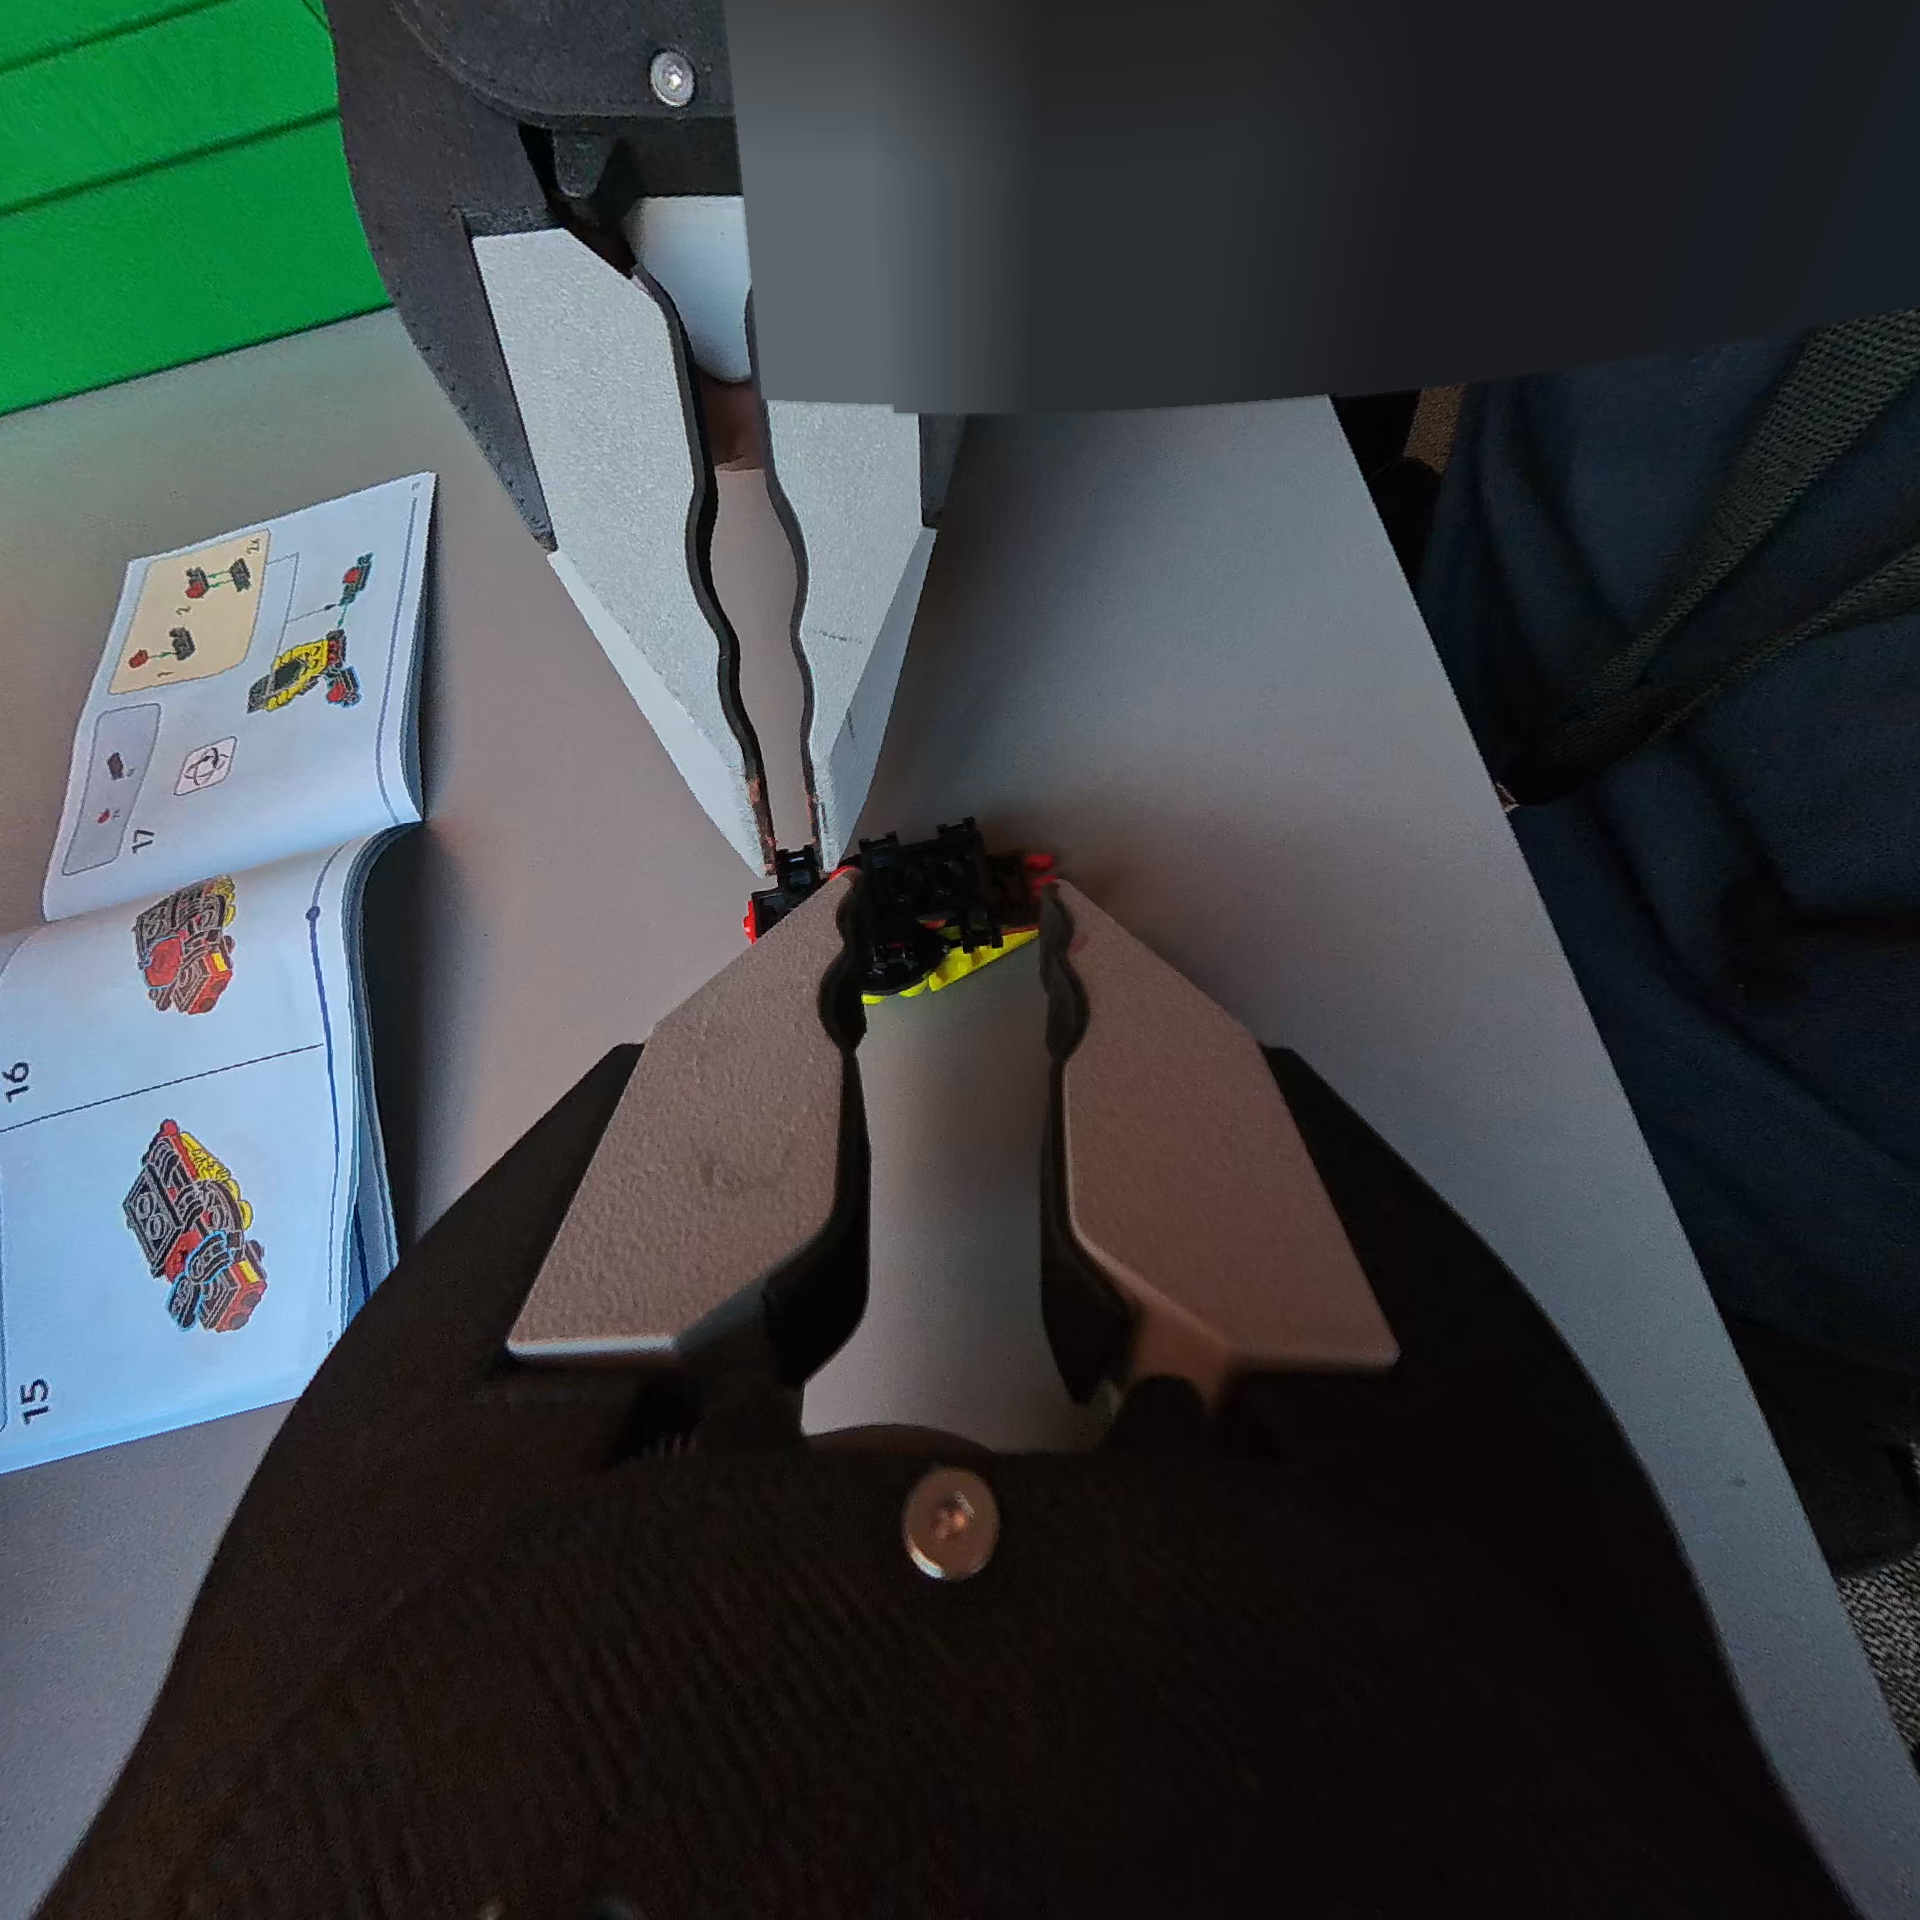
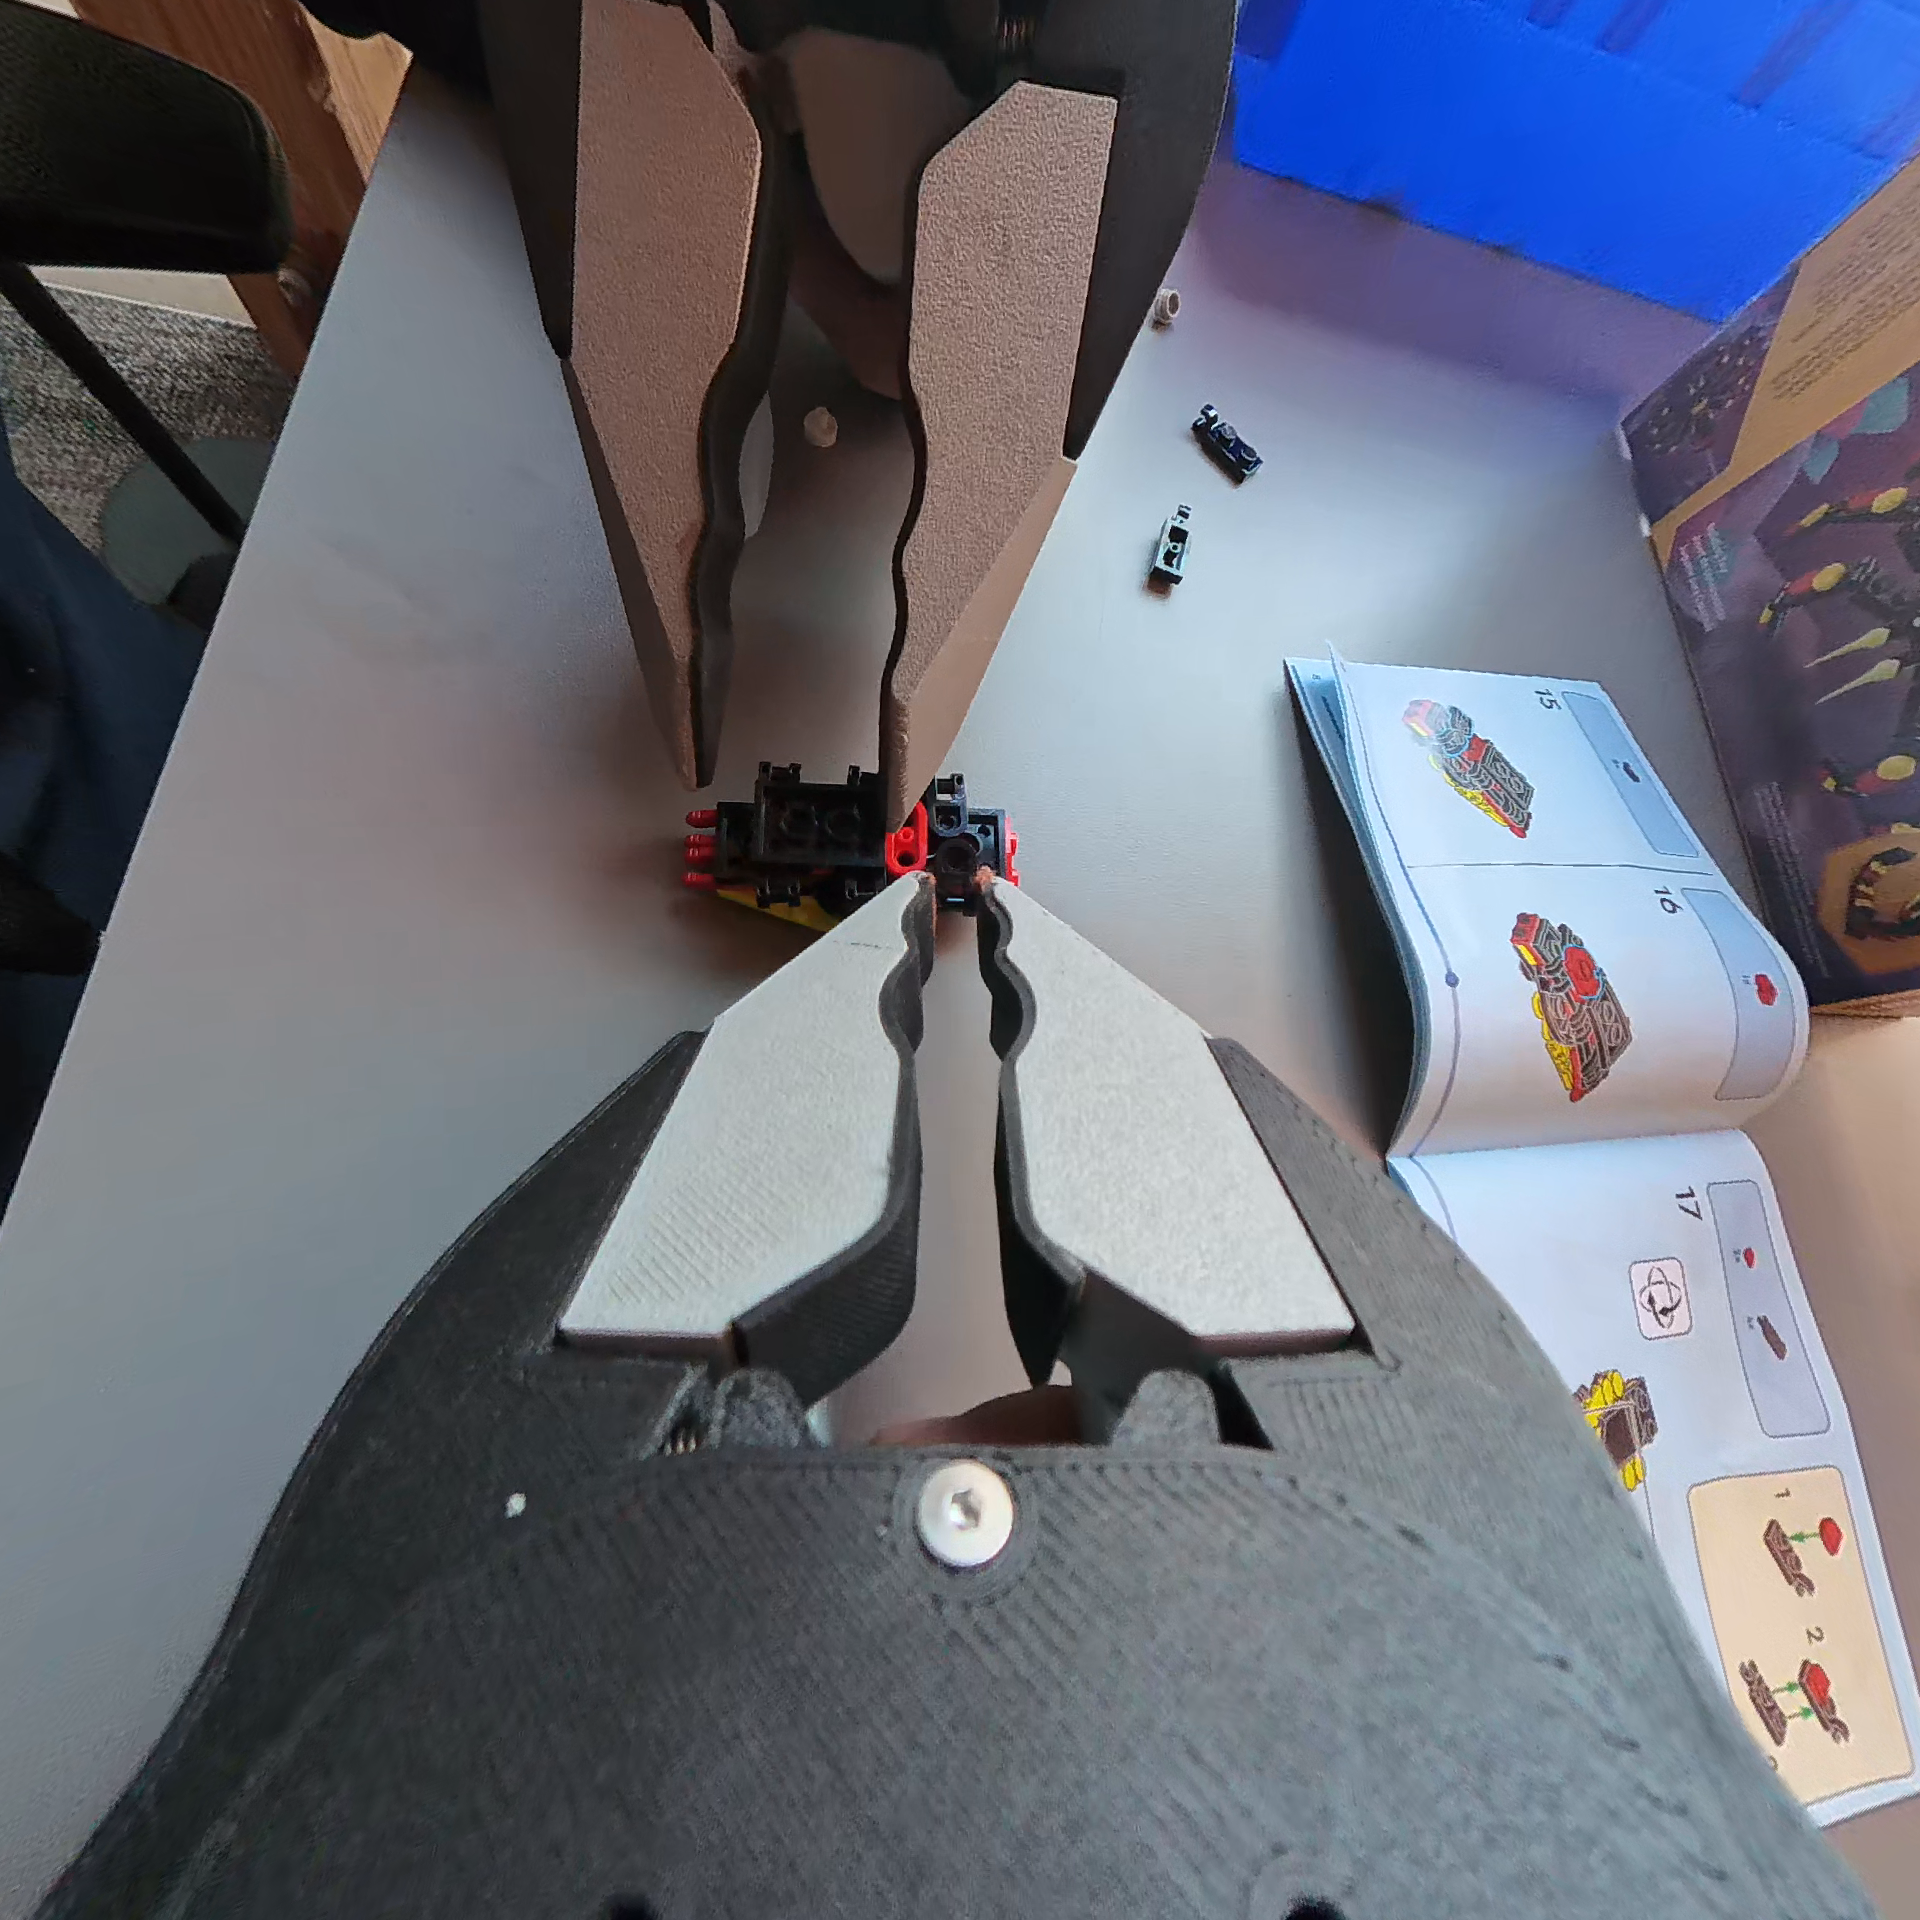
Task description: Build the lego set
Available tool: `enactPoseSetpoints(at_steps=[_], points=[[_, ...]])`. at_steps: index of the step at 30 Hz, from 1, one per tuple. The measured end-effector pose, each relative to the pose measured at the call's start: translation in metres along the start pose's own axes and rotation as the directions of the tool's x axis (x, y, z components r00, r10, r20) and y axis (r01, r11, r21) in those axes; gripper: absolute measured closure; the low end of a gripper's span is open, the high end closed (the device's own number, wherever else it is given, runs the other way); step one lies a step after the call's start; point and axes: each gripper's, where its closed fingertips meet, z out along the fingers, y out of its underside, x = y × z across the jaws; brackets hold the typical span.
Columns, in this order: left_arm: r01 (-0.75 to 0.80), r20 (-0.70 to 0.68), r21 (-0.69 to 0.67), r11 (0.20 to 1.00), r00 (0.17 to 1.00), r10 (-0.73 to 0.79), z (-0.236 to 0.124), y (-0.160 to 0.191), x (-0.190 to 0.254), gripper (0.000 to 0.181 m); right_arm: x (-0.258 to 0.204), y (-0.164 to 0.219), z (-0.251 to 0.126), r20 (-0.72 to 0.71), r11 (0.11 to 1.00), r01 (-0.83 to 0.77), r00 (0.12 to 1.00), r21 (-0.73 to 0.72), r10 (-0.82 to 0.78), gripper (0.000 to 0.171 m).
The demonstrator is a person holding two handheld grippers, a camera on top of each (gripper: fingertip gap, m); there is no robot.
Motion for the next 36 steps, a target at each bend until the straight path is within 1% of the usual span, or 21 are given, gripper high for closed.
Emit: enactPoseSetpoints(at_steps=[1, 3, 6, 10, 11, 22, 30, 36], points=[[0.000, 0.000, 0.000, 1.000, 1.000, 0.000, 0.0000, 0.0000, 0.0001, 0.152, 0.0002, 0.0000, 0.0000, 0.000, 1.000, 0.001, 1.000, -0.002, -0.001, 0.166], [-0.004, -0.003, 0.000, 1.000, 1.000, 0.004, -0.0002, -0.0001, 0.0007, 0.150, 0.0002, 0.0001, 0.0001, 0.001, 1.000, 0.007, 1.000, -0.006, -0.007, 0.167], [0.005, -0.022, 0.003, 1.000, 1.000, -0.005, -0.0009, -0.0005, 0.0030, 0.139, -0.0002, 0.0004, 0.0000, 0.005, 1.000, 0.014, 1.000, -0.012, -0.014, 0.167], [0.065, -0.025, 0.025, 0.998, 0.998, -0.065, -0.0029, -0.0033, -0.0008, 0.121, -0.0005, 0.0001, -0.0002, 0.007, 1.000, 0.019, 1.000, -0.014, -0.018, 0.167], [0.072, -0.029, 0.031, 0.997, 0.997, -0.071, -0.0032, -0.0041, -0.0006, 0.119, -0.0006, 0.0001, -0.0002, 0.007, 1.000, 0.019, 1.000, -0.015, -0.018, 0.166], [0.028, -0.031, -0.009, 1.000, 0.999, -0.028, 0.0025, -0.0009, 0.0049, 0.115, -0.0012, 0.0009, 0.0015, 0.013, 1.000, 0.014, 1.000, -0.021, -0.014, 0.166], [0.005, 0.004, -0.032, 0.999, 1.000, -0.004, 0.0056, 0.0019, 0.0031, 0.117, 0.0006, 0.0008, 0.0015, 0.010, 1.000, 0.006, 1.000, -0.021, -0.006, 0.167], [-0.021, 0.029, -0.050, 0.999, 0.999, 0.022, 0.0066, 0.0044, 0.0048, 0.112, 0.0009, 0.0001, 0.0017, 0.008, 1.000, 0.008, 1.000, -0.016, -0.008, 0.166]])
